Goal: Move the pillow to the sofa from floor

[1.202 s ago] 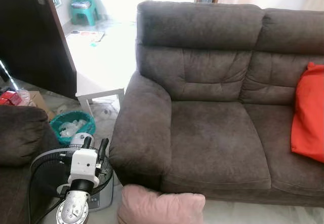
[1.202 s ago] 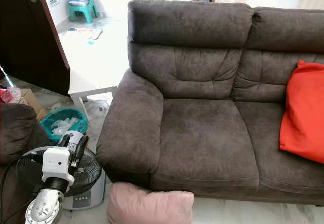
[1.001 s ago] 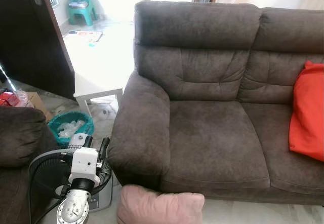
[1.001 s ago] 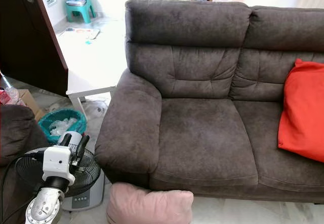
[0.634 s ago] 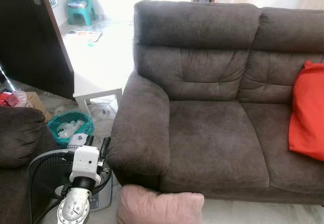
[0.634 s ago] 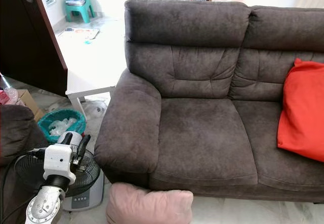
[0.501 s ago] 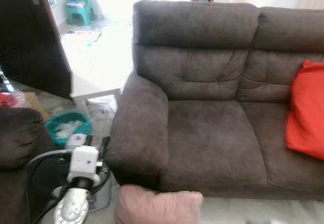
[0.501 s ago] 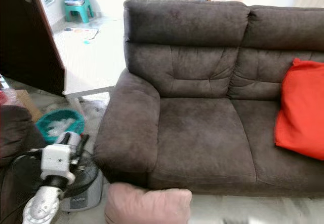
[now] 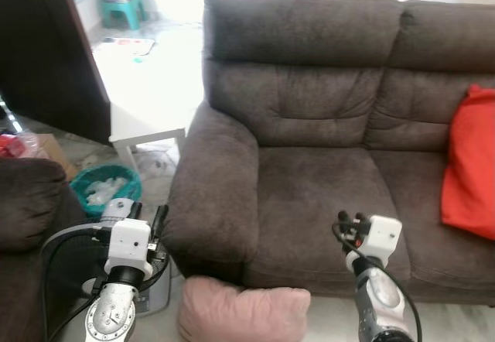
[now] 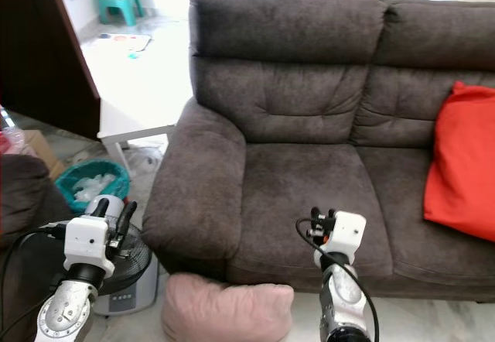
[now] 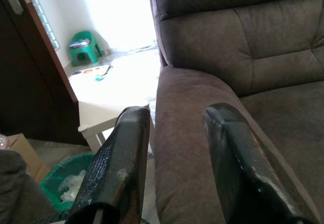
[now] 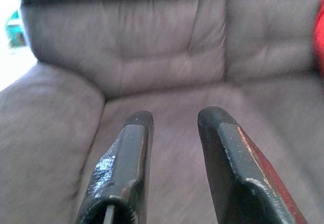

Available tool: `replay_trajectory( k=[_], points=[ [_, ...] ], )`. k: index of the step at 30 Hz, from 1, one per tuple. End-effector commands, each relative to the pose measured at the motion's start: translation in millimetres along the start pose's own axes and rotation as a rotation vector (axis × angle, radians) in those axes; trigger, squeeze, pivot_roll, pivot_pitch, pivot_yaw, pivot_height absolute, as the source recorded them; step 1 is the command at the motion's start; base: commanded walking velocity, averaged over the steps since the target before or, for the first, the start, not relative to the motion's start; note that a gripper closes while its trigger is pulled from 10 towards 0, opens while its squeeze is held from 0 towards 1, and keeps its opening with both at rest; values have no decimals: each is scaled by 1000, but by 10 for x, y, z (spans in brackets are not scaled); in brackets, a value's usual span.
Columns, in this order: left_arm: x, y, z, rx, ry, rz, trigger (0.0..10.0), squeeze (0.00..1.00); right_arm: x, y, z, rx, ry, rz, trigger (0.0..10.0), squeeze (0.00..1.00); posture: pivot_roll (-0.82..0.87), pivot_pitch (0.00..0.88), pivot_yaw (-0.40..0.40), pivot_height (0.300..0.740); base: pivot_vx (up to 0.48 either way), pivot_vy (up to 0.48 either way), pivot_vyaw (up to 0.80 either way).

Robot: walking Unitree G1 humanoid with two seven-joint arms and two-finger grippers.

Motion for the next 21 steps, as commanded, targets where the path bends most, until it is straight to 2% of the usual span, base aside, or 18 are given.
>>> replay_trajectory(
  k=[1, 4, 5, 7, 9, 10, 11, 12, 14, 15, 18, 21],
  points=[
    [31, 25, 8, 4, -3, 1, 10000, 0, 22, -85, 49, -21, -18, 46, 10000, 0, 195, 8, -73, 740, 0, 0, 0],
    [39, 29, 25, 2, -2, -2, 10000, 0, 75, -262, 145, -61, -49, 128, 10000, 0, 192, 14, -75, 740, 0, 0, 0],
    [39, 29, 25, 2, -2, -2, 10000, 0, 75, -262, 145, -61, -49, 128, 10000, 0, 192, 14, -75, 740, 0, 0, 0],
    [42, 33, 38, 1, -1, -4, 10000, 0, 120, -425, 284, -104, -70, 182, 10000, 0, 187, 19, -76, 740, 0, 0, 0],
    [44, 33, 38, 0, -1, -4, 10000, 0, 132, -456, 323, -112, -71, 205, 10000, 0, 184, 23, -75, 740, 0, 0, 0],
    [49, 31, 39, -4, -1, -6, 10000, 0, 164, -519, 419, -127, -80, 233, 10000, 0, 183, 25, -73, 740, 0, 0, 0],
    [49, 31, 39, -4, -1, -6, 10000, 0, 164, -519, 419, -127, -80, 233, 10000, 0, 183, 25, -73, 740, 0, 0, 0],
    [55, 32, 38, -6, -2, -8, 10000, 0, 196, -567, 507, -143, -83, 243, 10000, 0, 181, 27, -72, 740, 0, 0, 0],
    [58, 33, 38, -7, -2, -8, 10000, 0, 204, -580, 536, -147, -83, 242, 10000, 0, 181, 27, -72, 740, 0, 0, 0],
    [73, 33, 31, -10, -5, -10, 10000, 0, 244, -636, 640, -161, -85, 273, 10000, 0, 177, 29, -68, 740, 0, 0, 0],
    [90, 25, 22, -20, -9, -13, 10000, 0, 303, -701, 732, -170, -91, 292, 10000, 0, 176, 30, -66, 740, 0, 0, 0],
    [108, 21, 17, -29, -13, -17, 10000, 0, 402, -774, 810, -184, -112, 258, 10000, 0, 171, 30, -66, 740, 0, 0, 0]
  ],
)
Point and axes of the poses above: a point about 5 cm out from each wrist's last joint towards the gripper, its own z axis pointing back from the gripper into the wrist, its own x axis along the axis of the wrist's last joint, y = z × x, the point moved 6 cm from there along -z, pointing out of the wrist towards the gripper, and after that the axes turned 10 degrees about z, right-handed, at the moved point
